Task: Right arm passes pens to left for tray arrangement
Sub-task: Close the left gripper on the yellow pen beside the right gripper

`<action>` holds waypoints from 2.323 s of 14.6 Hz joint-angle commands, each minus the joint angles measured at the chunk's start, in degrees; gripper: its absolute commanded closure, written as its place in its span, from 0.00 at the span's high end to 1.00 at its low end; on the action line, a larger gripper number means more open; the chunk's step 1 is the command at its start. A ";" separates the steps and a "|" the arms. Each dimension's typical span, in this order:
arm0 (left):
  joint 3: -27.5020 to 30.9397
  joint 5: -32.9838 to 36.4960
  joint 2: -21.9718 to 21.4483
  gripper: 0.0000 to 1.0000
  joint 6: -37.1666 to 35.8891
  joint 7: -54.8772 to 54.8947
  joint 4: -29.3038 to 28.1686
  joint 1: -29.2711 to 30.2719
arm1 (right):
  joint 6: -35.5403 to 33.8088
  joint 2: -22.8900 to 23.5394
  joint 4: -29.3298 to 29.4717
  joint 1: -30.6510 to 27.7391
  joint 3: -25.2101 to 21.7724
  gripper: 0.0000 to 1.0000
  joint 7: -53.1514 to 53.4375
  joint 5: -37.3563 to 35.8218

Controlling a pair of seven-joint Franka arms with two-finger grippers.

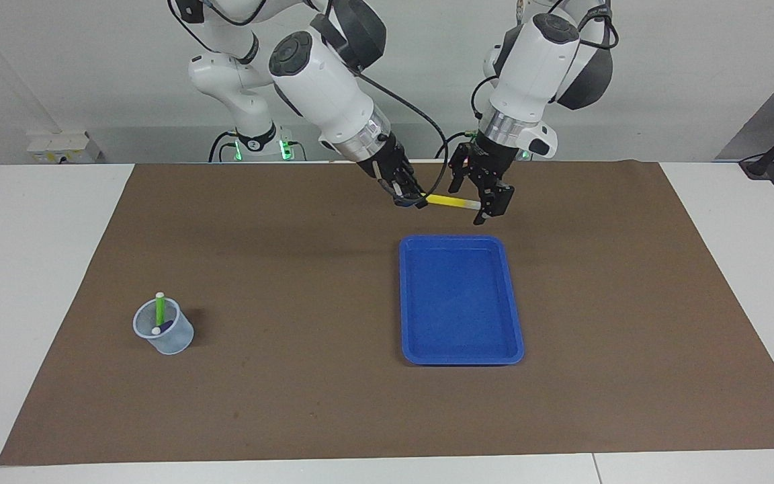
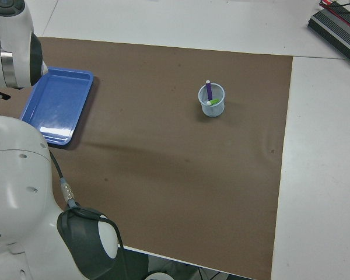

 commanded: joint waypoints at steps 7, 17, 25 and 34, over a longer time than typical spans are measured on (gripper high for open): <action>0.92 -0.23 -1.85 0.66 -0.14 -0.77 -1.73 -0.61 | 0.41 -0.69 -0.35 -0.47 0.41 0.00 0.81 1.38; 1.01 0.12 -1.85 0.45 -3.74 0.02 -0.32 -0.26 | 0.41 -0.69 -0.35 -0.47 0.41 0.00 0.63 1.21; 1.10 0.56 -2.38 0.38 -7.26 1.25 2.32 -0.08 | 0.41 -0.69 -0.35 -0.47 0.41 0.00 0.63 1.12; 0.92 2.76 -2.73 0.63 -7.26 1.25 1.70 -0.35 | 0.41 -0.69 -0.44 -0.38 0.41 0.00 0.54 1.12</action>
